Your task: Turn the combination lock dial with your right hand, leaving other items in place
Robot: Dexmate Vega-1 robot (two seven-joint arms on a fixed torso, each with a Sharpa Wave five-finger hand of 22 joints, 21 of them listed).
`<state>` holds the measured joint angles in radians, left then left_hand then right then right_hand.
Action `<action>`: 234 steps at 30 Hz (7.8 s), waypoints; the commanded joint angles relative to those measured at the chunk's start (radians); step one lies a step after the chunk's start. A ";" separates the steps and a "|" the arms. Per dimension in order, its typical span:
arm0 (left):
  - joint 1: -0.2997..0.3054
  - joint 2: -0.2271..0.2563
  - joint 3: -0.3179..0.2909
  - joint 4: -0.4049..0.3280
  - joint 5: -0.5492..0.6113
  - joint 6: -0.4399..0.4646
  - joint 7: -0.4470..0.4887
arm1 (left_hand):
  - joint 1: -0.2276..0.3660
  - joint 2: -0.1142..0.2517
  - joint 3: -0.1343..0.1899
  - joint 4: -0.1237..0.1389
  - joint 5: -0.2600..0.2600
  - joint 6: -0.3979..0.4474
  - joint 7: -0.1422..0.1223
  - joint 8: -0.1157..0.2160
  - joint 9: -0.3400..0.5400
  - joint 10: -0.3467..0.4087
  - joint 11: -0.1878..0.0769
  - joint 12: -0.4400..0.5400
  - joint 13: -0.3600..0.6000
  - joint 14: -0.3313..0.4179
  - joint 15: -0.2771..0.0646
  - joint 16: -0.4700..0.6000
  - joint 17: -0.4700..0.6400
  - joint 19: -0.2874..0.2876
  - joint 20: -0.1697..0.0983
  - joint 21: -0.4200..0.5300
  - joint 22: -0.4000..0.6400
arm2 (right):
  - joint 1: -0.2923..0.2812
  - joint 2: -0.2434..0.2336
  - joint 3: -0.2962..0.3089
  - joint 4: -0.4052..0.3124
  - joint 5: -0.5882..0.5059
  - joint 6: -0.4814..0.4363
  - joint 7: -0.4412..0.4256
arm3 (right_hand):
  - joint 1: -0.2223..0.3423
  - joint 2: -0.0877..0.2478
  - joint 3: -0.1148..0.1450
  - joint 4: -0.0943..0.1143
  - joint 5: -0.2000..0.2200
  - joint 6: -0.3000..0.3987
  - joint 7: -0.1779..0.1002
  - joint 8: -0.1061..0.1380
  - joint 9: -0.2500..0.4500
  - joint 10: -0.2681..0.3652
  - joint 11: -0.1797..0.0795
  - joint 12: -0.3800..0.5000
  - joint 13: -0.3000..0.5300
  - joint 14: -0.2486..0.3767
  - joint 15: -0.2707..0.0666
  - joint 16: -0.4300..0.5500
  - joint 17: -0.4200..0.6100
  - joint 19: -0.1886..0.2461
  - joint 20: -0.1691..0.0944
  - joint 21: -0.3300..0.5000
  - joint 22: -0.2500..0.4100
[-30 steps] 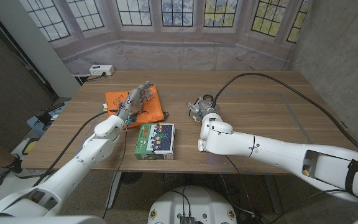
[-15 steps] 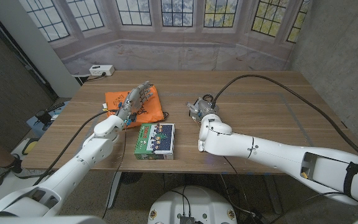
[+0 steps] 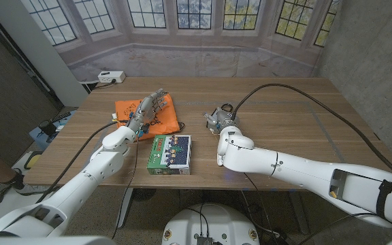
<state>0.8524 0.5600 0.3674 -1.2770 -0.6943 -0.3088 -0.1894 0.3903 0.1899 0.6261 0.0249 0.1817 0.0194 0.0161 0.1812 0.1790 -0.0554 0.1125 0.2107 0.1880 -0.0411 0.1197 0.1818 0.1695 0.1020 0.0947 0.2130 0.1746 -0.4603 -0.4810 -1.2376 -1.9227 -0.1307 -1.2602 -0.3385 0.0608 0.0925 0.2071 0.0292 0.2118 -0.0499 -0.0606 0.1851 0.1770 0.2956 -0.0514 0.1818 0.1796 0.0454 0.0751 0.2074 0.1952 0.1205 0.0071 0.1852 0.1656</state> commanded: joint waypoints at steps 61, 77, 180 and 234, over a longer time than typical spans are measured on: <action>0.025 0.004 -0.004 -0.010 -0.005 -0.008 -0.001 | 0.012 -0.001 0.003 -0.005 0.006 -0.003 -0.005 0.004 0.004 0.010 0.005 0.000 0.005 0.008 0.001 0.002 0.004 0.007 0.000 -0.007 0.003 | 0.024 -0.042 -0.031 -0.106 0.009 -0.047 -0.033 | 0.013 0.010 0.017 -0.005 0.013 0.013 0.004 0.007 0.002 0.012 0.005 0.005 0.003 0.015 -0.002 -0.001 -0.003 0.014 0.000 0.005 0.001; 0.042 0.011 -0.006 -0.042 0.000 -0.006 0.020 | 0.013 -0.001 0.003 -0.005 0.006 -0.004 -0.006 0.004 0.004 0.010 0.003 -0.001 0.005 0.008 0.000 0.002 0.004 0.007 0.001 -0.008 0.004 | 0.010 -0.066 -0.016 -0.106 0.012 -0.036 -0.028 | 0.013 0.008 0.018 -0.006 0.013 0.012 0.005 0.007 0.002 0.012 0.003 0.005 0.003 0.017 -0.003 -0.002 -0.003 0.016 0.001 0.005 0.001; 0.068 0.025 -0.018 -0.042 -0.013 -0.016 0.009 | 0.015 -0.001 0.000 -0.008 0.006 -0.010 -0.009 0.003 0.004 0.010 0.002 -0.002 0.006 0.010 -0.001 0.002 0.004 0.010 0.002 -0.010 0.004 | -0.086 0.004 0.020 -0.044 0.013 -0.029 -0.064 | 0.019 0.007 0.033 -0.009 0.014 -0.032 0.061 -0.004 0.002 0.067 -0.002 0.016 0.003 0.040 -0.020 0.000 -0.003 0.016 -0.014 -0.001 0.001; 0.089 0.022 -0.019 -0.066 -0.010 -0.022 0.029 | 0.015 -0.002 0.003 -0.006 0.007 -0.009 -0.008 0.004 0.004 0.011 0.003 -0.002 0.006 0.014 -0.002 0.002 0.004 0.013 0.002 -0.010 0.004 | -0.025 -0.029 -0.029 -0.089 -0.017 -0.028 -0.060 | 0.041 0.009 0.052 -0.025 0.014 -0.035 0.112 0.008 0.002 0.104 -0.012 0.012 0.003 0.065 -0.030 0.002 -0.005 0.009 -0.032 0.001 0.001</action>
<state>0.9559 0.5890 0.3404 -1.3549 -0.7070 -0.3359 -0.1541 0.3936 0.1854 0.6218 0.0208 0.1817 0.0087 0.0054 0.1815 0.1790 -0.0519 0.1162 0.2107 0.1880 -0.0376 0.1161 0.1818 0.1694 0.1055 0.0983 0.2035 0.1746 -0.4914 -0.5047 -1.2680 -2.0040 -0.1319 -1.2905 -0.3999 0.0913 0.1018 0.2541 0.0041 0.2194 -0.0904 0.0515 0.1889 0.1773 0.3979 -0.0615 0.1956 0.1831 0.1028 0.0428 0.2045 0.1905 0.1259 -0.0198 0.1858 0.1629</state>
